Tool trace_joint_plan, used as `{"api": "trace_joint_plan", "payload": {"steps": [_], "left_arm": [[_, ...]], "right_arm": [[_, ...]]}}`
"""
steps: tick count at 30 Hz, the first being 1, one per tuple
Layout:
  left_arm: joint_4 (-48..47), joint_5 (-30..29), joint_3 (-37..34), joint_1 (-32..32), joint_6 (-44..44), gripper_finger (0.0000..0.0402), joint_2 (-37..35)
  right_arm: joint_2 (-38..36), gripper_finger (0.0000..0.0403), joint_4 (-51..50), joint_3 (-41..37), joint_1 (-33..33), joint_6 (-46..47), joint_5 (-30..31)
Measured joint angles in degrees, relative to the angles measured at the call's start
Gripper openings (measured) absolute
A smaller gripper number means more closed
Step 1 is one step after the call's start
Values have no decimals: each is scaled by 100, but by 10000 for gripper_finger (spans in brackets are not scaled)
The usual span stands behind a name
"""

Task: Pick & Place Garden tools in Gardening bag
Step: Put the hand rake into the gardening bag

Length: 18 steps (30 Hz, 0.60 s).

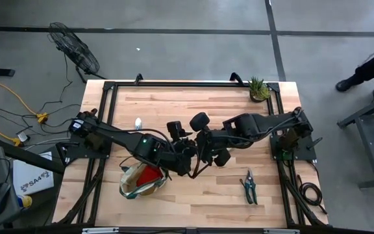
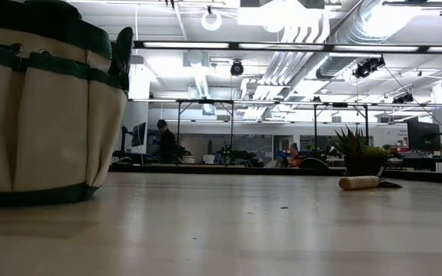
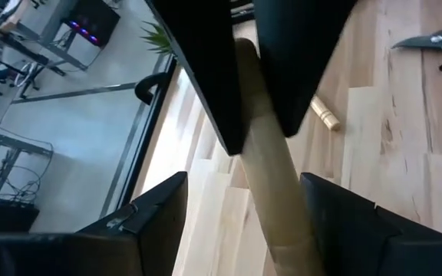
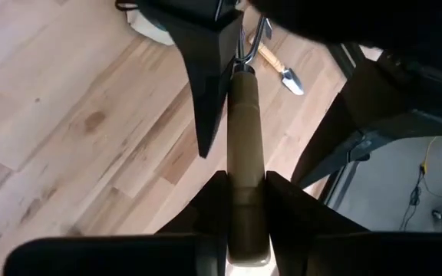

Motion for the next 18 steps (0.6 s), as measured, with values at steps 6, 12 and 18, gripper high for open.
{"api": "trace_joint_plan", "payload": {"steps": [6,12,18], "left_arm": [[141,-79,0,0,-13,242,0],[150,-144,0,4,-20,212,0],[184,-104,0,4,-77,126,0]], "right_arm": [[-5,54,20,0,-115,197,-68],[1,54,42,1,-178,258,-41],[10,54,53,0,-200,268,28]]}}
